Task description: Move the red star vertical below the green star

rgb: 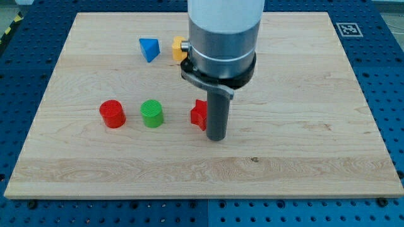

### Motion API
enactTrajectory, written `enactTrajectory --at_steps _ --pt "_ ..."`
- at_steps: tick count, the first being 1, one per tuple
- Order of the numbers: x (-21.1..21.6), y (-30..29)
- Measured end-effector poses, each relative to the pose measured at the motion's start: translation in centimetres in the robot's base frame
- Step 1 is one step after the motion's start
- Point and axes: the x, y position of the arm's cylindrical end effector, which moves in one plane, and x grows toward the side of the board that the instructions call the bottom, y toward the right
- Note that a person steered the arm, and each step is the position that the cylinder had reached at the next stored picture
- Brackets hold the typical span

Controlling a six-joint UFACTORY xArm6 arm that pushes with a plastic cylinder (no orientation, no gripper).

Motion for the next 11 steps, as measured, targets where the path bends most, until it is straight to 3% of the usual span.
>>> enactTrajectory --at_steps 2,4,9,11 --pt "0.5 -5.0" --pt "-2.7 -4.6" --pt "-2.2 2.4" --pt "-3.6 0.9"
